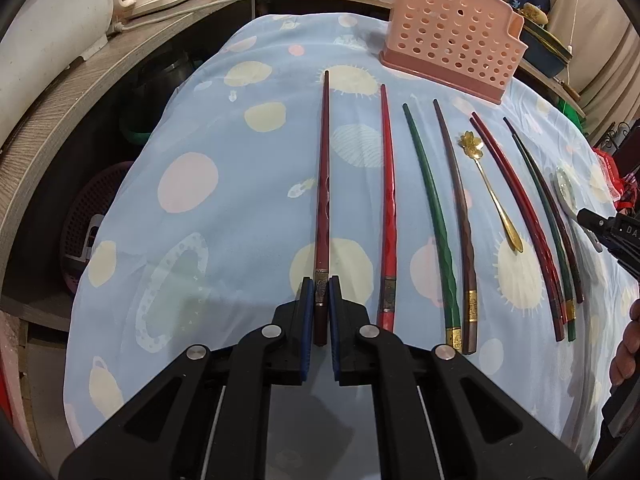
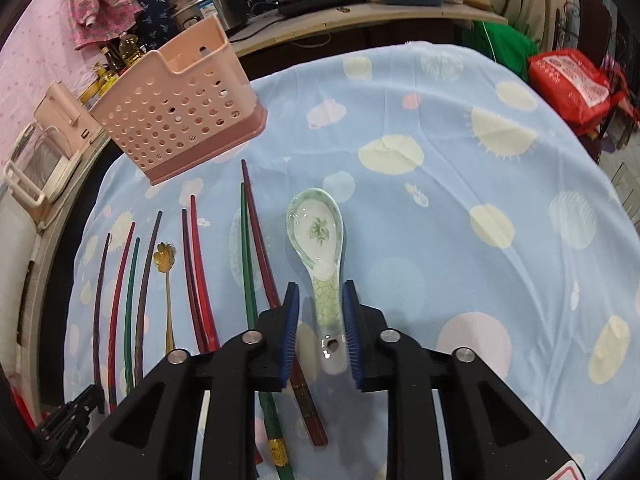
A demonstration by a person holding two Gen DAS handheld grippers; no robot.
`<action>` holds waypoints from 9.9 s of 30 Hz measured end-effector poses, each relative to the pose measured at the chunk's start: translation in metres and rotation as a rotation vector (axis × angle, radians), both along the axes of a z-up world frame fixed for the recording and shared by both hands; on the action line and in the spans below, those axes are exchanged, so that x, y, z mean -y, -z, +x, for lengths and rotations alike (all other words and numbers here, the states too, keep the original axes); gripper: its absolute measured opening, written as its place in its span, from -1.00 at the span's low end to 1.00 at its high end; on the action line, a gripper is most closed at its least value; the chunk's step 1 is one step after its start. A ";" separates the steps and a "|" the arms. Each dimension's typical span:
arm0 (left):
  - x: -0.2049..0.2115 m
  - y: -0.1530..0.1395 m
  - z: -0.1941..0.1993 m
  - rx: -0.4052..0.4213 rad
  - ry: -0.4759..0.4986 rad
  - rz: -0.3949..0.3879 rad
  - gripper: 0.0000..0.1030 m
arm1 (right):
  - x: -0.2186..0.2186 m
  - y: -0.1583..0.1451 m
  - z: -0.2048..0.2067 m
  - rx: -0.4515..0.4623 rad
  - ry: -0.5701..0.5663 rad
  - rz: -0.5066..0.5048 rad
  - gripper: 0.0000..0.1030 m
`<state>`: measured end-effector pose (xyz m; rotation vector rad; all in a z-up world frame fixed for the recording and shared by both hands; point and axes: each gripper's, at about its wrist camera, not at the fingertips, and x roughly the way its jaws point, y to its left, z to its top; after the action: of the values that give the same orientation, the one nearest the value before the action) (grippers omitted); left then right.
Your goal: Organize utensils
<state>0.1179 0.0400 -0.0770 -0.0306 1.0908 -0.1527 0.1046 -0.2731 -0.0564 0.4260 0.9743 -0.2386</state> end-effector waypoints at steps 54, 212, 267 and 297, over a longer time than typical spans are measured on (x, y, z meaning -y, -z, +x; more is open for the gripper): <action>-0.012 -0.015 -0.043 0.017 -0.015 -0.047 -0.86 | 0.013 -0.002 -0.094 0.054 0.050 0.125 -0.47; 0.009 -0.033 -0.007 0.140 0.023 -0.032 -0.13 | -0.039 -0.003 -0.084 0.038 -0.142 -0.104 -0.45; 0.018 0.004 -0.016 0.084 0.065 -0.009 -0.63 | -0.041 0.017 -0.051 0.037 -0.179 -0.138 -0.82; -0.013 -0.105 -0.043 0.261 0.049 -0.166 -0.87 | -0.033 -0.096 -0.098 0.284 -0.144 -0.097 -0.87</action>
<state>0.0752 0.0527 0.0277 -0.1293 0.8169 -0.2830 0.0063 -0.2400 0.0400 0.2896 0.7078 -0.0910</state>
